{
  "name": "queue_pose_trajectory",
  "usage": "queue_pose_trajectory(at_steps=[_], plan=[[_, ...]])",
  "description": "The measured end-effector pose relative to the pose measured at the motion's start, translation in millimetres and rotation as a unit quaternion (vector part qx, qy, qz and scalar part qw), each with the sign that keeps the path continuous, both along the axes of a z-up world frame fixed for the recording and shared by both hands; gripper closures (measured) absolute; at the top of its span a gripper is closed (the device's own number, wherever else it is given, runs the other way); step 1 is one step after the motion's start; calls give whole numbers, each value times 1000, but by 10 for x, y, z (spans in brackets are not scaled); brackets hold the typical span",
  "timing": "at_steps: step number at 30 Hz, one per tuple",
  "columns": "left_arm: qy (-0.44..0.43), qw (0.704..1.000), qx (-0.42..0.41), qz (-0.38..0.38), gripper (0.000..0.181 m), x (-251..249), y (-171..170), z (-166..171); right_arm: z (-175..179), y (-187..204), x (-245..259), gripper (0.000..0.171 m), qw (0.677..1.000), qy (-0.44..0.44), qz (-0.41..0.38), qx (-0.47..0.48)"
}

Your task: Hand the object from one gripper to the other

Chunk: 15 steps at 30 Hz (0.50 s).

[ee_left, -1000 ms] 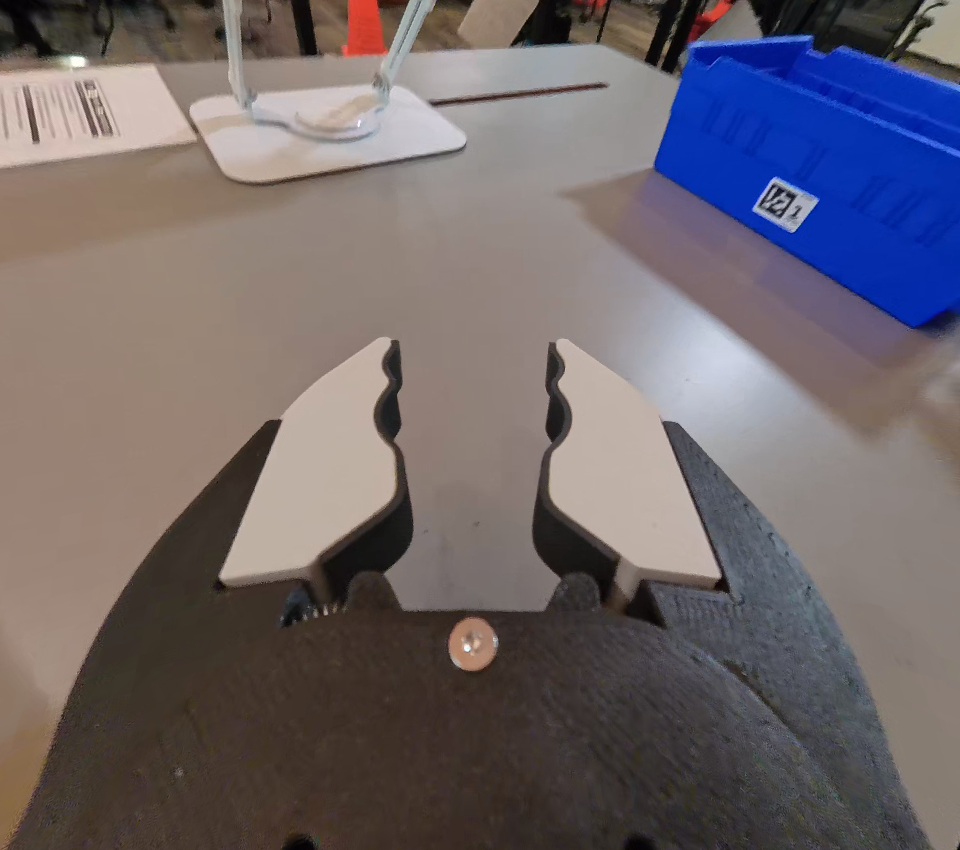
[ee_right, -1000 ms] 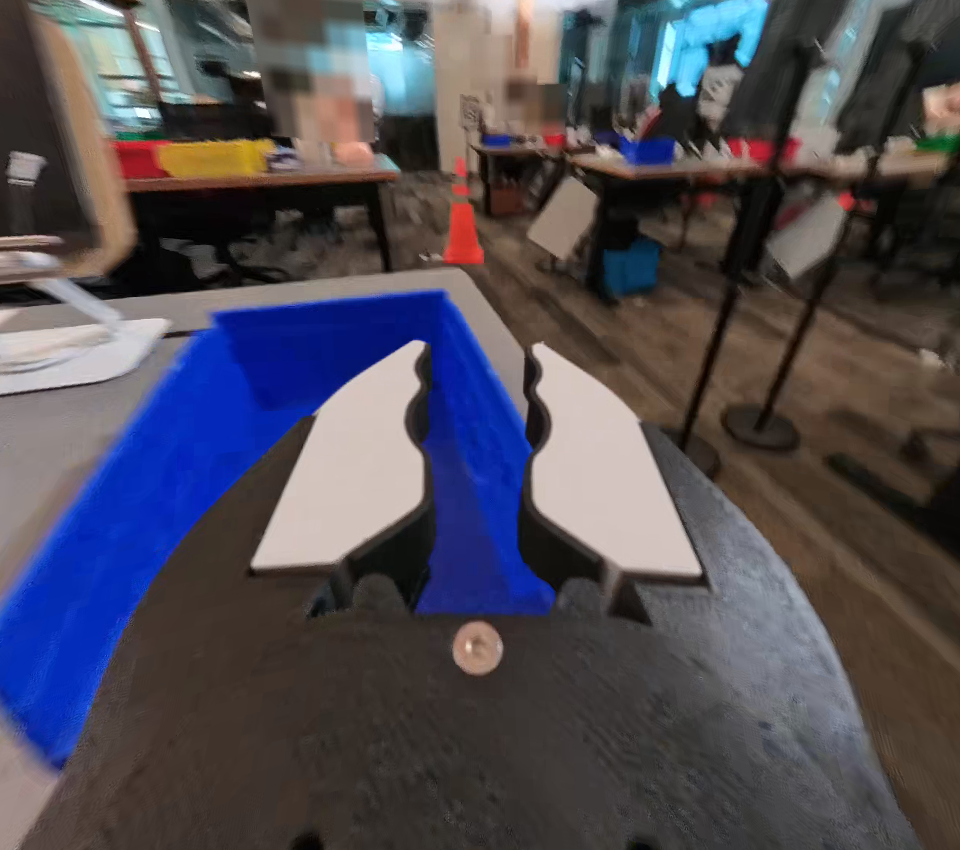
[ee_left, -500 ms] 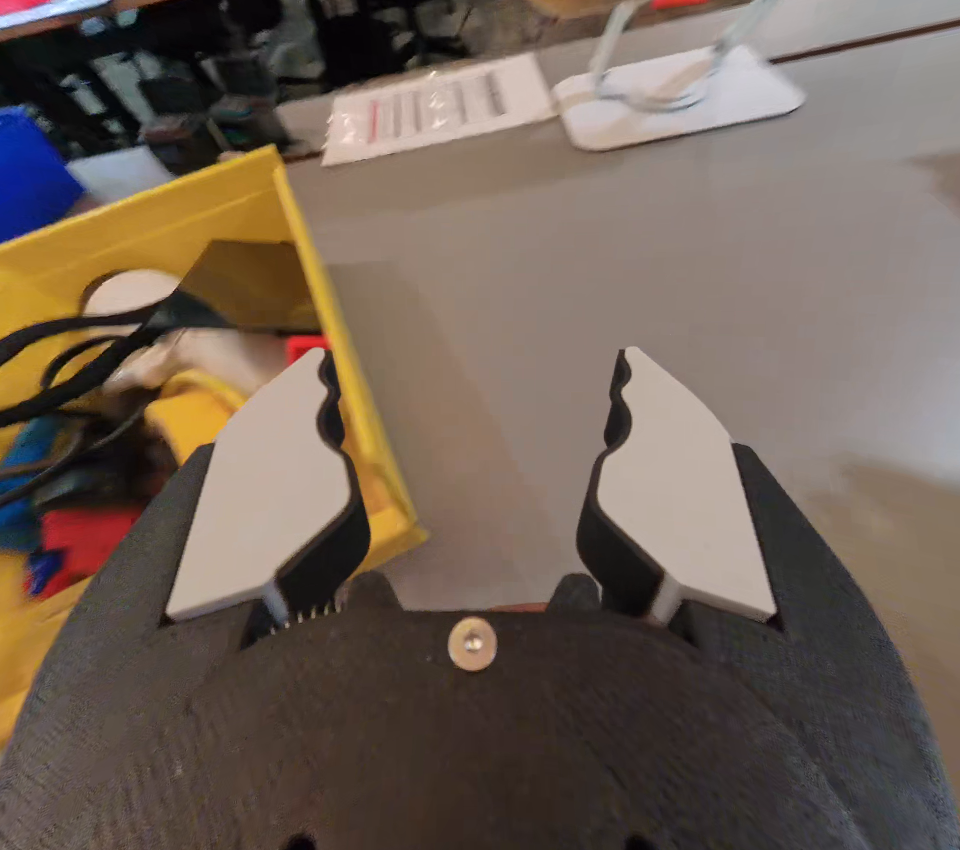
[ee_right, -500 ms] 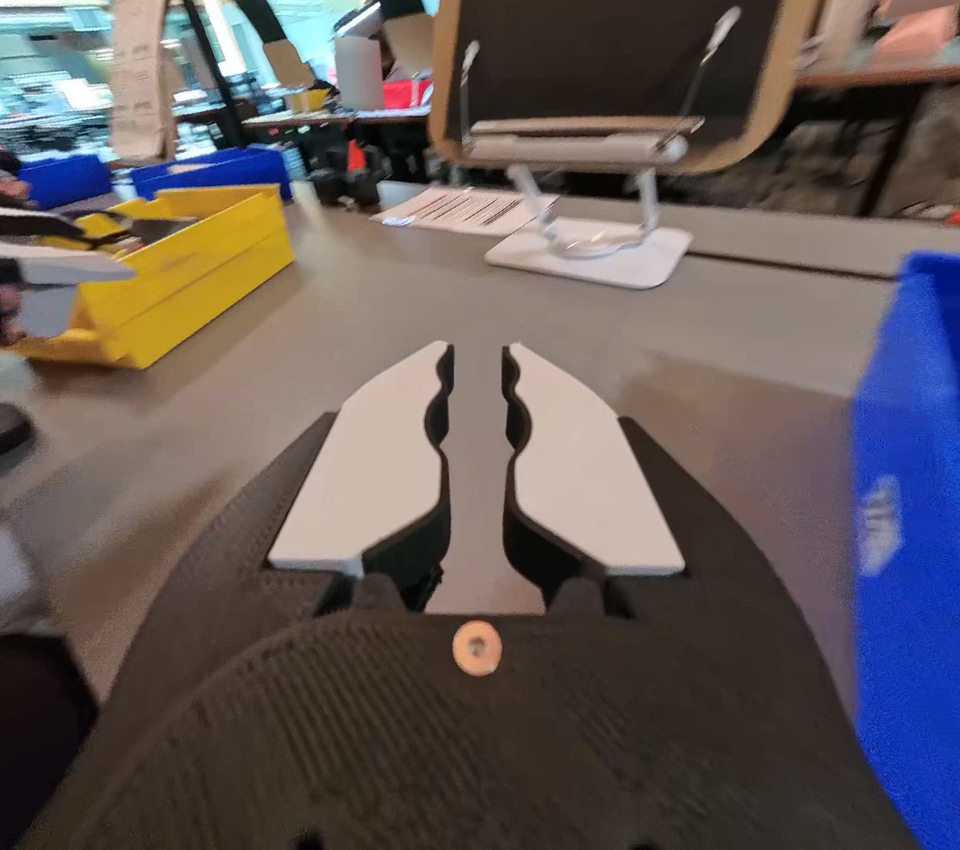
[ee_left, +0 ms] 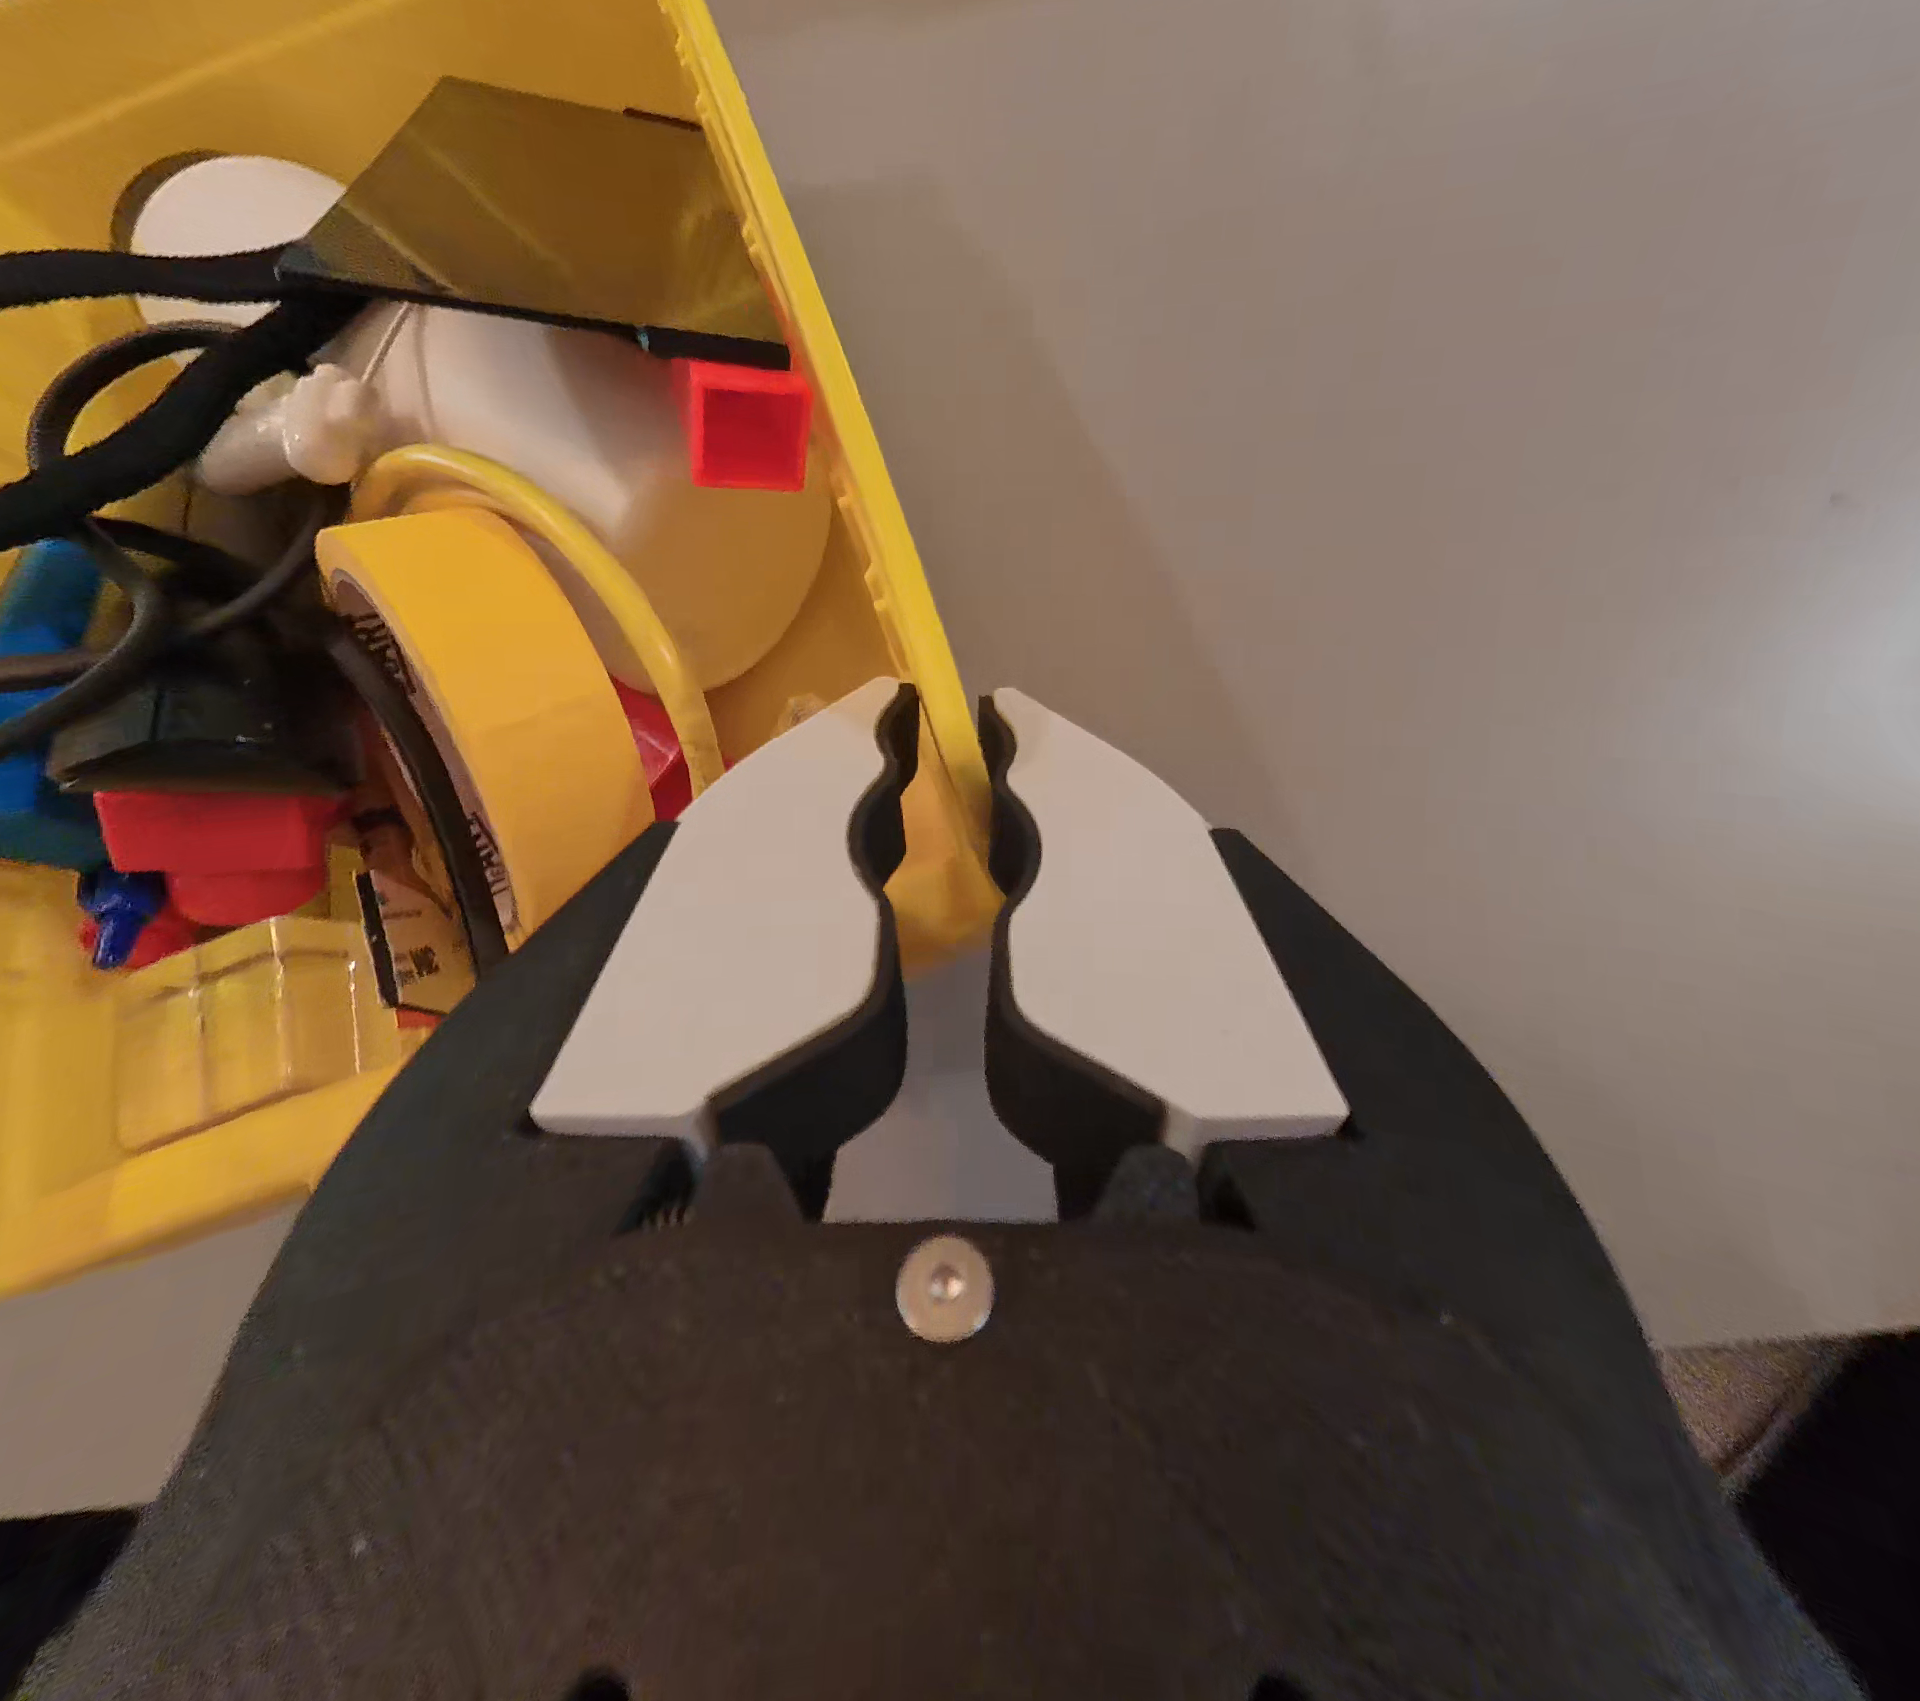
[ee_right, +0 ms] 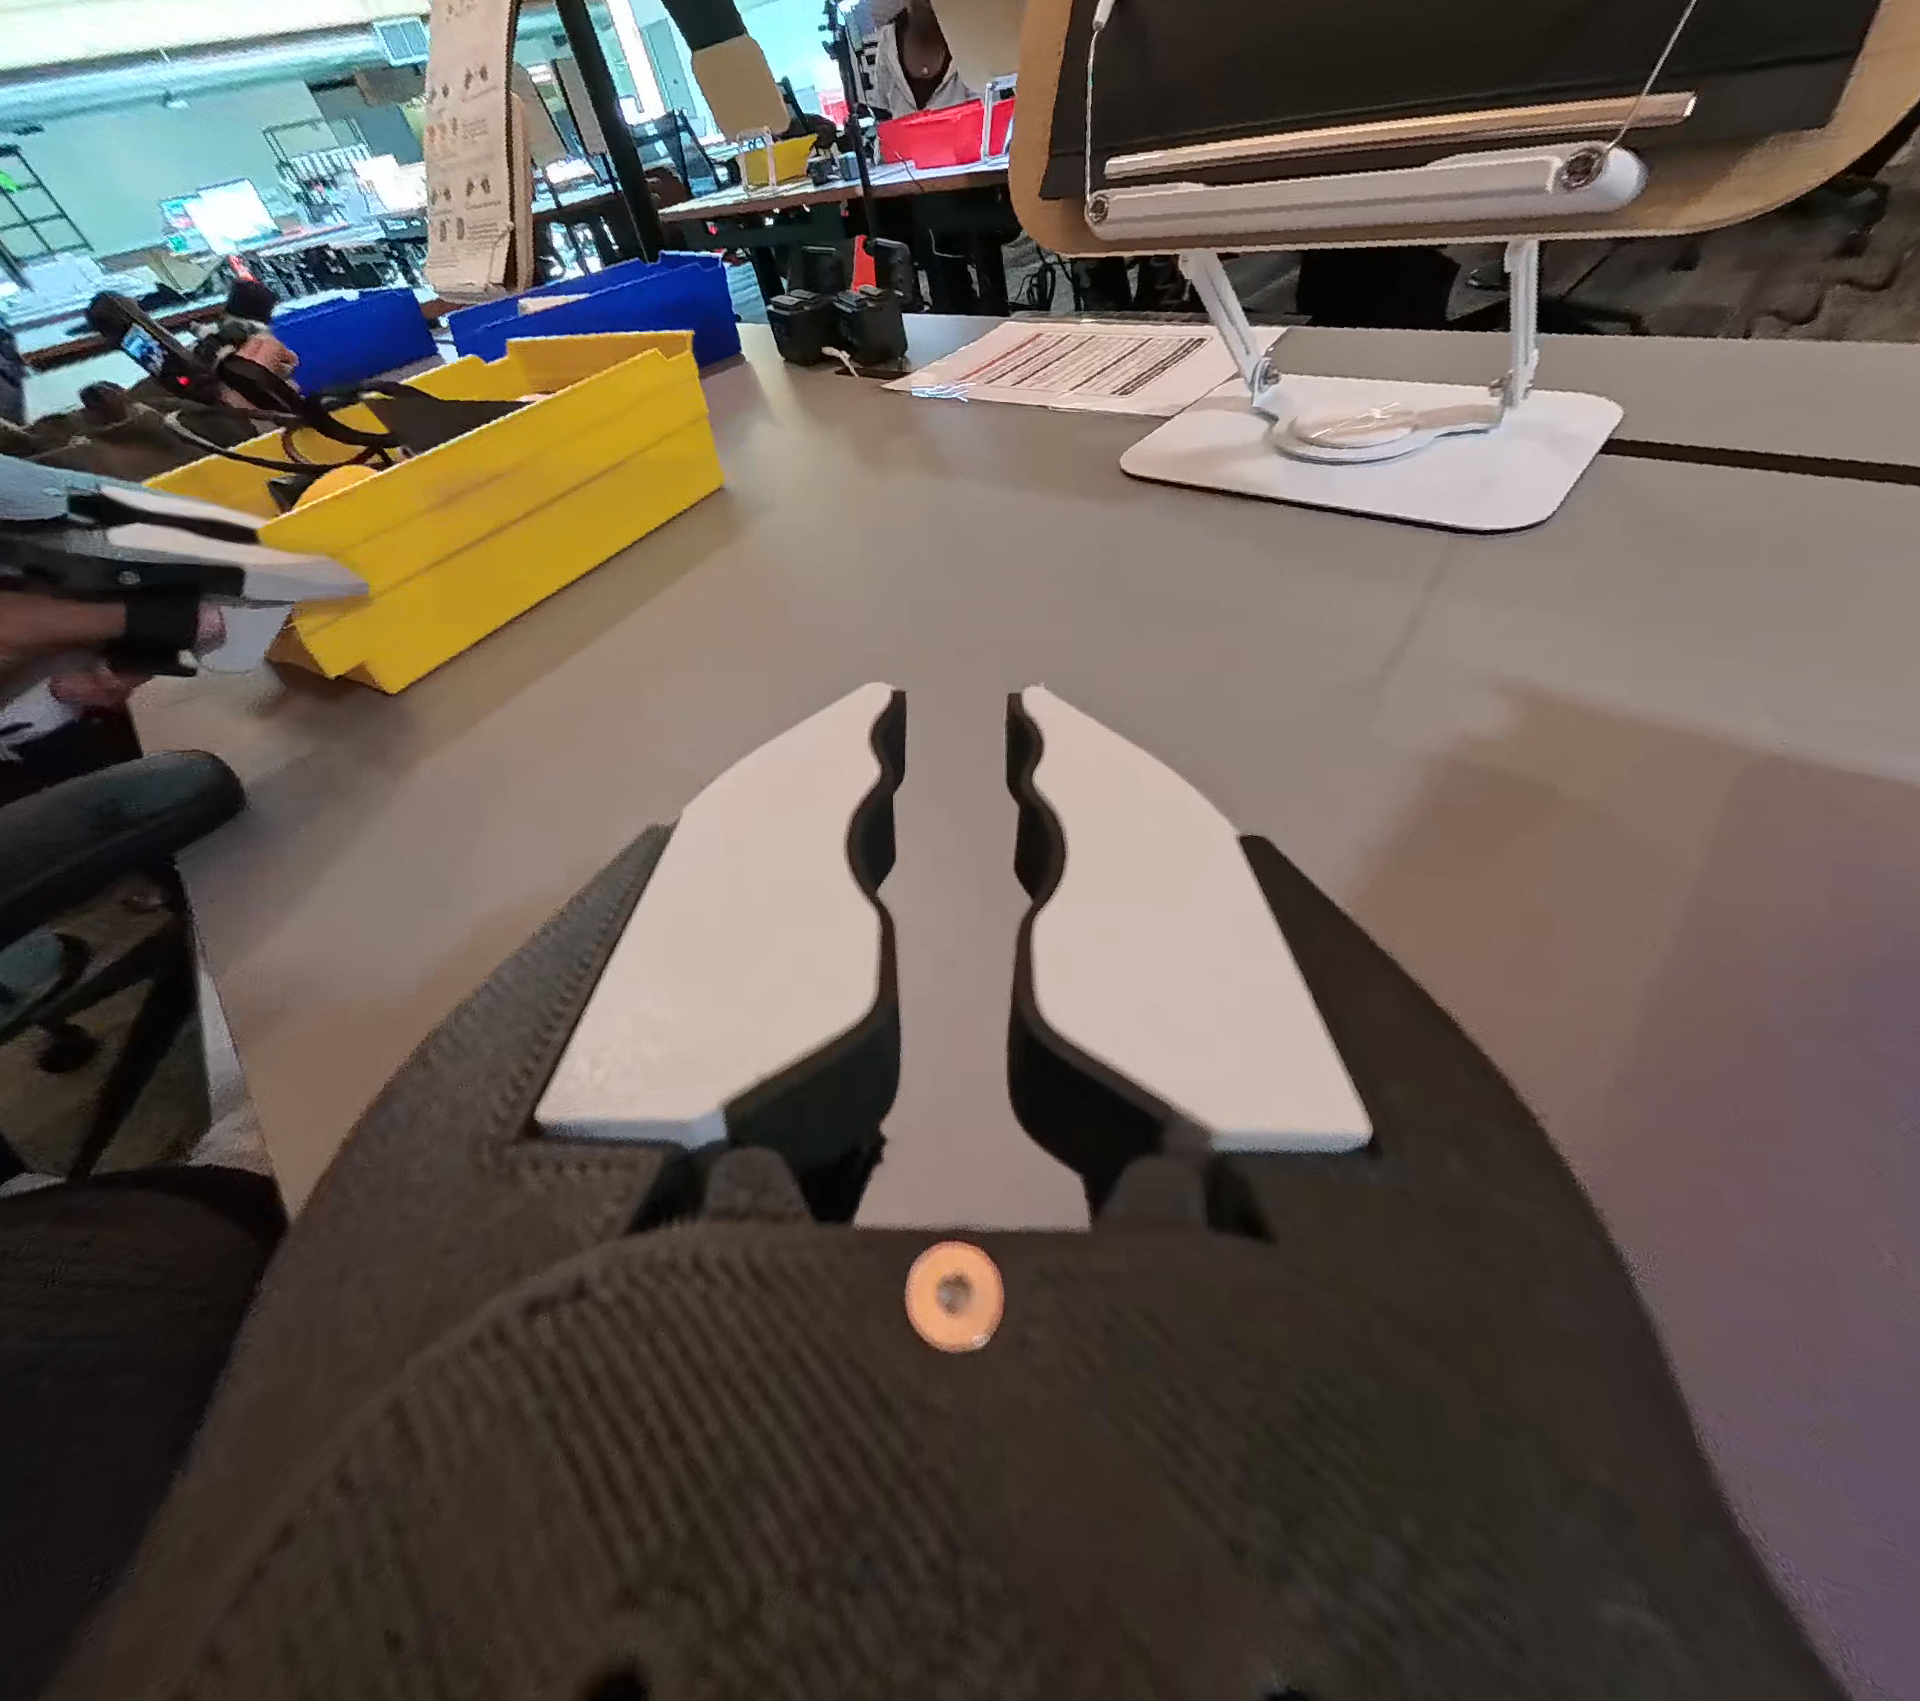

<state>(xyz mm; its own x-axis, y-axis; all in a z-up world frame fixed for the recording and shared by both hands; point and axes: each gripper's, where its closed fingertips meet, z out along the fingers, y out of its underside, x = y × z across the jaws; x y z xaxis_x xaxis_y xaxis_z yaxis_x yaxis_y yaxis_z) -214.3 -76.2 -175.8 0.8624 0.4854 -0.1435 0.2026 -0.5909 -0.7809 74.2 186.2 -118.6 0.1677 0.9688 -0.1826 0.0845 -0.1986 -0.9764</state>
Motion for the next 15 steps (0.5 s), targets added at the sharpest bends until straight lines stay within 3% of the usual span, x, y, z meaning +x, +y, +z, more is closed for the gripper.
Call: queue_pose_trajectory(at_steps=[6,8,11,15], plan=[[-58,998,-2,-15,170,40,-334,-8,-26,-11,-4,153,1000,-13,-4,16],[-84,995,51,-16,163,71,-309,121,-30,-32,-22,153,1000,-13,0,15],[-140,972,186,-28,133,98,-193,555,-27,-63,-37,153,1000,-15,2,17],[-104,968,230,-1,139,-366,-194,780,14,-126,-52,153,1000,-9,9,28]])
